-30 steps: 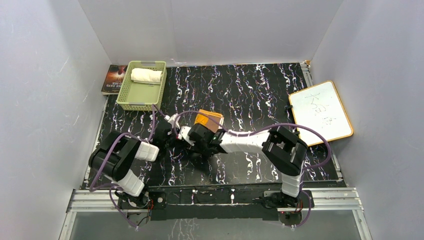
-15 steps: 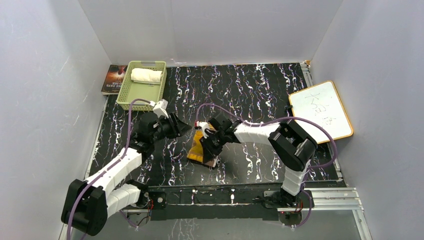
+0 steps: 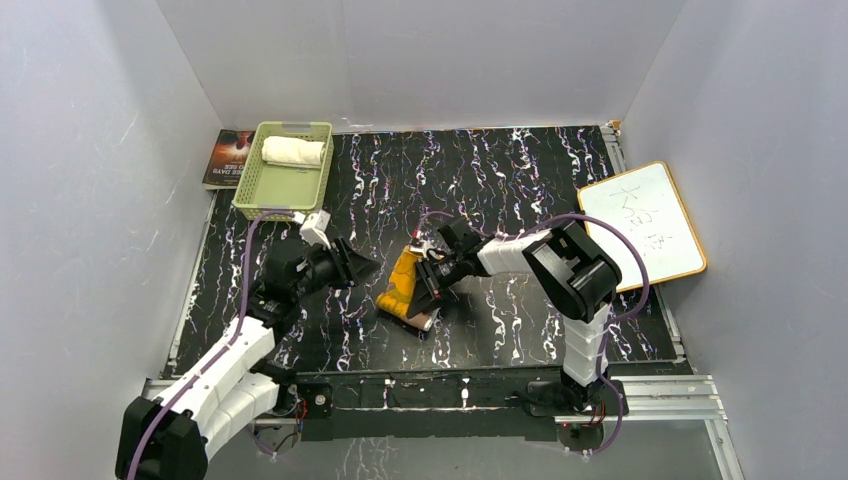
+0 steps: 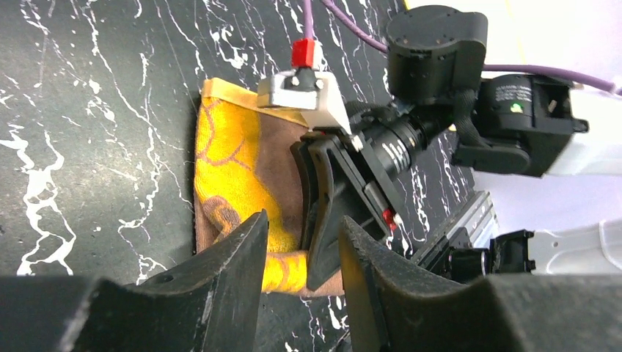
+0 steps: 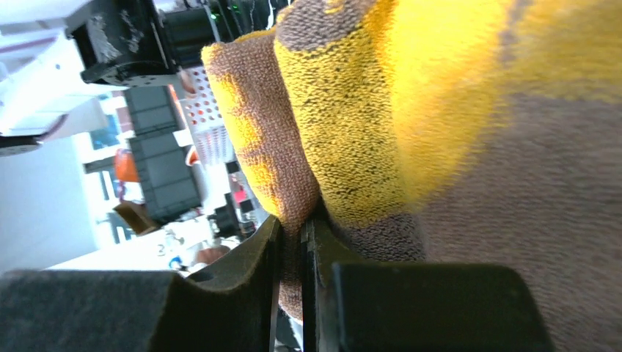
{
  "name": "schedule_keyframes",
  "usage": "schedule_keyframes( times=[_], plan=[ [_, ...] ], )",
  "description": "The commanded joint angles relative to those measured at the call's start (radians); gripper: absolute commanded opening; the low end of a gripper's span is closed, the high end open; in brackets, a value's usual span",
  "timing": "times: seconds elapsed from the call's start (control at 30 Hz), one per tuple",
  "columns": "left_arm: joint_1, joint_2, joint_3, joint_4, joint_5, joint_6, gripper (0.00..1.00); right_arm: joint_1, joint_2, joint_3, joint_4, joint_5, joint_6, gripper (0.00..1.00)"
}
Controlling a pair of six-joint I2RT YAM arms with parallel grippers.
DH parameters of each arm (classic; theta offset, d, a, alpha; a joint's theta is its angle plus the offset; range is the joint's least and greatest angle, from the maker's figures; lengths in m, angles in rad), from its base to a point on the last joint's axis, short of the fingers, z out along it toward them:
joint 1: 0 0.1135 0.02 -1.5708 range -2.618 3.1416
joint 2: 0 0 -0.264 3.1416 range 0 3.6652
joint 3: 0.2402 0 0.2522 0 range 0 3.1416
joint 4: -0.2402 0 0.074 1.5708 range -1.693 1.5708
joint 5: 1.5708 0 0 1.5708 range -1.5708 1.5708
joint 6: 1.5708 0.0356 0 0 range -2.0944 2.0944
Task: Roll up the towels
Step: Roll the towel at the center of the board.
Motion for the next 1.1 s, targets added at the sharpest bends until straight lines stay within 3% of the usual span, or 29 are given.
schedule_keyframes(
  times=[0.0, 0.33, 0.4, 0.47, 0.77, 1.07],
  plan=[
    [0.001, -0.01, -0.042, 0.059, 0.081, -0.014, 0.37, -0.043, 0.047, -0.037, 0.183, -0.147, 0.188, 0.02],
    [-0.006, 0.135, -0.173, 0.418, 0.214, -0.191, 0.3, -0.085, 0.168, -0.112, 0.277, -0.134, 0.269, 0.09],
    [-0.011, 0.165, -0.188, 0.479, 0.234, -0.229, 0.2, -0.085, 0.179, -0.112, 0.283, -0.132, 0.272, 0.1],
    [-0.016, 0.2, -0.196, 0.522, 0.256, -0.246, 0.0, -0.088, 0.192, -0.11, 0.282, -0.129, 0.274, 0.11],
    [-0.038, 0.497, -0.233, 0.84, 0.375, -0.303, 0.0, -0.09, 0.225, -0.084, 0.25, -0.116, 0.256, 0.12],
    [-0.049, 0.742, -0.199, 1.065, 0.324, -0.32, 0.0, -0.091, 0.232, -0.076, 0.221, -0.098, 0.244, 0.13]
  ],
)
